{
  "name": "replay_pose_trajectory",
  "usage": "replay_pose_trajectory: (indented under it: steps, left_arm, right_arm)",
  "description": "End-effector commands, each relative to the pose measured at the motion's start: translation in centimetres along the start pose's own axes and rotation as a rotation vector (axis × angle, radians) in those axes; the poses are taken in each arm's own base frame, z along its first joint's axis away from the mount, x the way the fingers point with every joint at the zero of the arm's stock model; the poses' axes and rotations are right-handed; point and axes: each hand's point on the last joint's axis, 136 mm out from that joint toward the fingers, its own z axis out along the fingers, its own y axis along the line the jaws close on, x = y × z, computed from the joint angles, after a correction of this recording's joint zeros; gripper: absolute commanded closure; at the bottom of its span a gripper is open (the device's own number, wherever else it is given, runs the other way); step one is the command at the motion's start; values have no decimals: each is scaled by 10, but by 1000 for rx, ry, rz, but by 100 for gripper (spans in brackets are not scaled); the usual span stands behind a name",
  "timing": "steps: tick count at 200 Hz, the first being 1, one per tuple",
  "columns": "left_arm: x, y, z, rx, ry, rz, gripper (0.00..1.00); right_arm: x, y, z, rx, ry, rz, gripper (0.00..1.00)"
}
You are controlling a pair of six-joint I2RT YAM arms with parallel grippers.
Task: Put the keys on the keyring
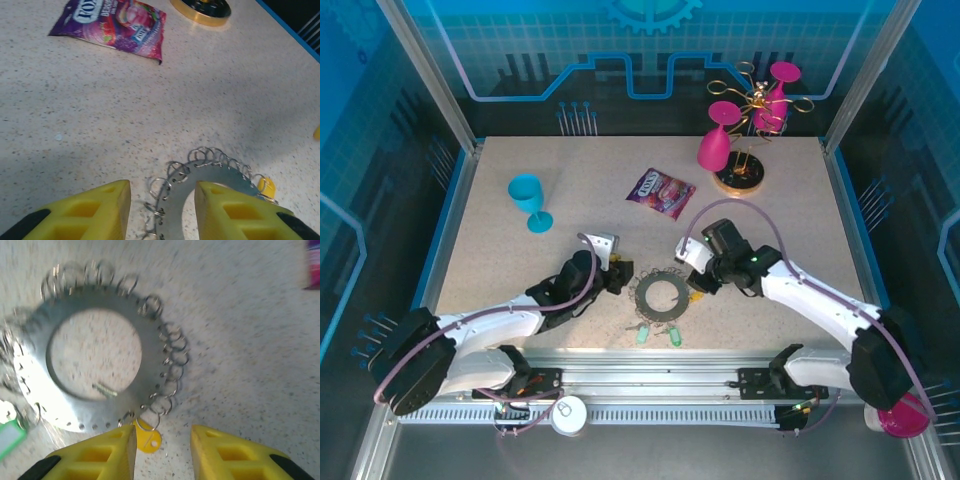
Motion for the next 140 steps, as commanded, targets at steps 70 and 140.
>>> replay_pose_trajectory:
  steps: [70,140]
  left_arm:
    - [-19,8,-6,37,-147,-33,61]
    - [-15,8,-5,42,-137,-20,61]
  right_arm:
    - [29,42,37,-215,127,-170,64]
    - [34,28,54,-172,197,-112,67]
